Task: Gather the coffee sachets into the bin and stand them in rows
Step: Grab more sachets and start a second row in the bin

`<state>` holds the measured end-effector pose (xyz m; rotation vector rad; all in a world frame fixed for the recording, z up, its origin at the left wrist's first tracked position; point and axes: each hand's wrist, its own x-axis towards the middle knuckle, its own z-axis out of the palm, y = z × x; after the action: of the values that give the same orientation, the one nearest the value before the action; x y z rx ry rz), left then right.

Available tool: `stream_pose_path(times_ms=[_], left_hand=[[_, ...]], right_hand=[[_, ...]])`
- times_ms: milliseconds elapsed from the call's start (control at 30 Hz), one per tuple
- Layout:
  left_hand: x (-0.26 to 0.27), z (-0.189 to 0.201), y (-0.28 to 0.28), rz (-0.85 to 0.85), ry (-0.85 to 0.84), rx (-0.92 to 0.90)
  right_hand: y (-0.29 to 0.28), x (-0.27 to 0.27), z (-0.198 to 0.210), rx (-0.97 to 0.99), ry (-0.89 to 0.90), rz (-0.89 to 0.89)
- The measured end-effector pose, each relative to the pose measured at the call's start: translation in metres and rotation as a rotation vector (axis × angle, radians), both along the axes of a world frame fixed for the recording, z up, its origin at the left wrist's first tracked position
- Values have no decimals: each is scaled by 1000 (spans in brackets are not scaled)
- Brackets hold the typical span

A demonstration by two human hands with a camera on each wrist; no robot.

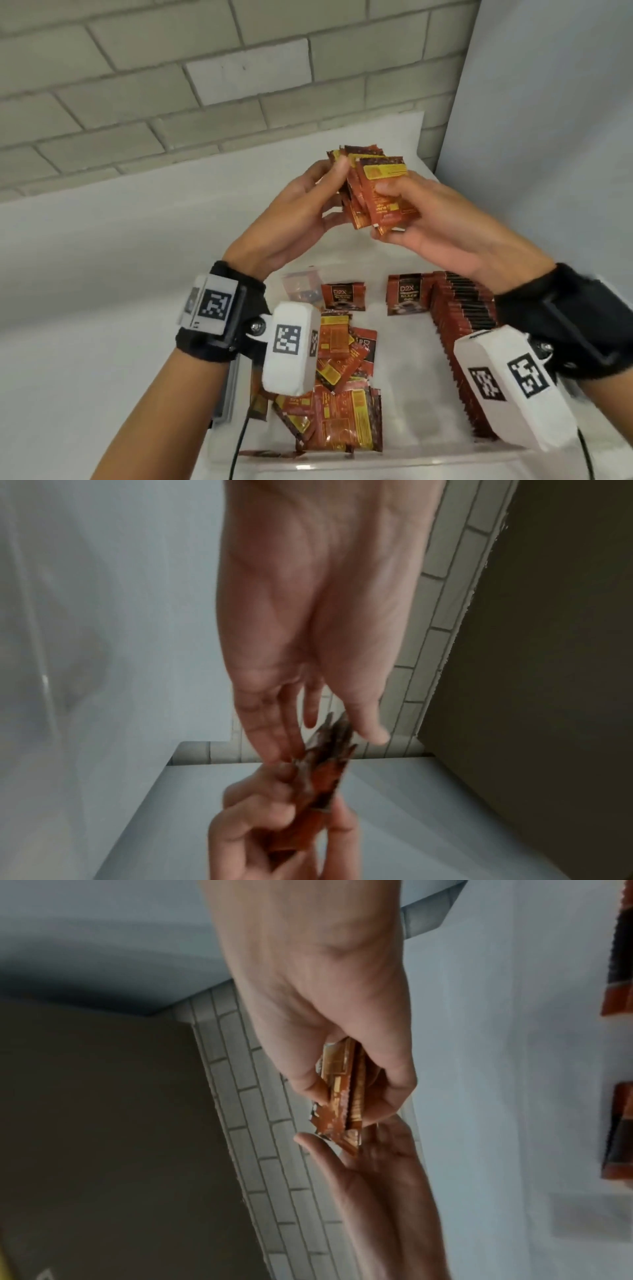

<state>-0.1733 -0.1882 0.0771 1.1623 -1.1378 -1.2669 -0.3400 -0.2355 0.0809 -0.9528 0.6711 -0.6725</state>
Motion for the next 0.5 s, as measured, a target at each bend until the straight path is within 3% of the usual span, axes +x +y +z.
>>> stream_pose_path(times_ms=[67,167,300,400,500], left_hand=[[-3,-8,-5,57,-57,-107],[-6,-17,-9,9,-352,-306],[-14,-25,-10,-21,-629,-489],[-15,-30,-13,23,-654,-509],[-15,-31,-14,35,-536,-497]], right_hand=[[-4,1,-2,83,-80,-29],[-6,1,-6,230,-200,-51],[-7,1,-13,264,-255,11],[-4,3,-16,242,-246,88],[-3,4,-16,262,-272,154]])
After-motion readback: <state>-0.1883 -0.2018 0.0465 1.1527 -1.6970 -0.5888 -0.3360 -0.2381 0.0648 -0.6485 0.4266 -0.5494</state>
